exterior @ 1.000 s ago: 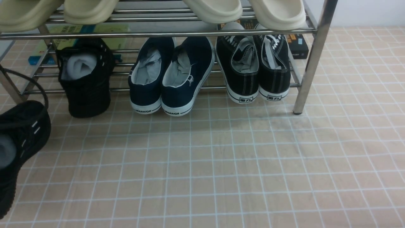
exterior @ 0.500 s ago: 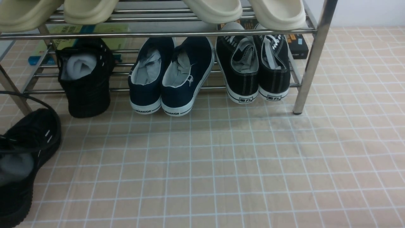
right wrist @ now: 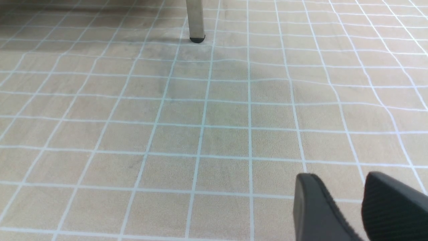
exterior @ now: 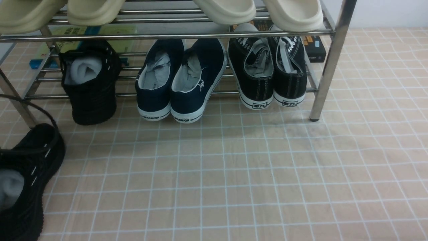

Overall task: Take the shoes off the shelf from the light coffee tablecloth by hand.
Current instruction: 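Set the held shoe down on the floor in front of the rack with the left gripper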

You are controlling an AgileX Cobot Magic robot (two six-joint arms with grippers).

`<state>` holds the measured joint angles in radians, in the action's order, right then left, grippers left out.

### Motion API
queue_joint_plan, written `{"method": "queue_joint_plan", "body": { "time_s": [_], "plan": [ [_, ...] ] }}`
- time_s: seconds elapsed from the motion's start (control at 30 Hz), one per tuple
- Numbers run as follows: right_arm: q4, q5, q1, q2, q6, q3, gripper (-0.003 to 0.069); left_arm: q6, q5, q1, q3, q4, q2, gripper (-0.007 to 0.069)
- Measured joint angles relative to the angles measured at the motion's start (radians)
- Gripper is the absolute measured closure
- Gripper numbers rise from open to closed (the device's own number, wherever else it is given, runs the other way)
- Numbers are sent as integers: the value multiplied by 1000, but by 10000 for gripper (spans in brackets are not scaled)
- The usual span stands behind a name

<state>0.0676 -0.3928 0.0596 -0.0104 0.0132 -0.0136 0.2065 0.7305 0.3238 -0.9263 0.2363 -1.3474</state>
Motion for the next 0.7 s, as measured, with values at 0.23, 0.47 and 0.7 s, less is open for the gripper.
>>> {"method": "queue_joint_plan", "body": {
  "time_s": [0.23, 0.47, 0.7],
  "plan": [
    [0, 0, 0, 0, 0, 0, 420, -25, 273, 0, -201, -217, 21, 564],
    [0, 0, 0, 0, 0, 0, 420, -89, 382, -1, -346, -437, 20, 624],
    [0, 0, 0, 0, 0, 0, 420, -5, 377, -174, -458, -360, -45, 603]
  ]
}}
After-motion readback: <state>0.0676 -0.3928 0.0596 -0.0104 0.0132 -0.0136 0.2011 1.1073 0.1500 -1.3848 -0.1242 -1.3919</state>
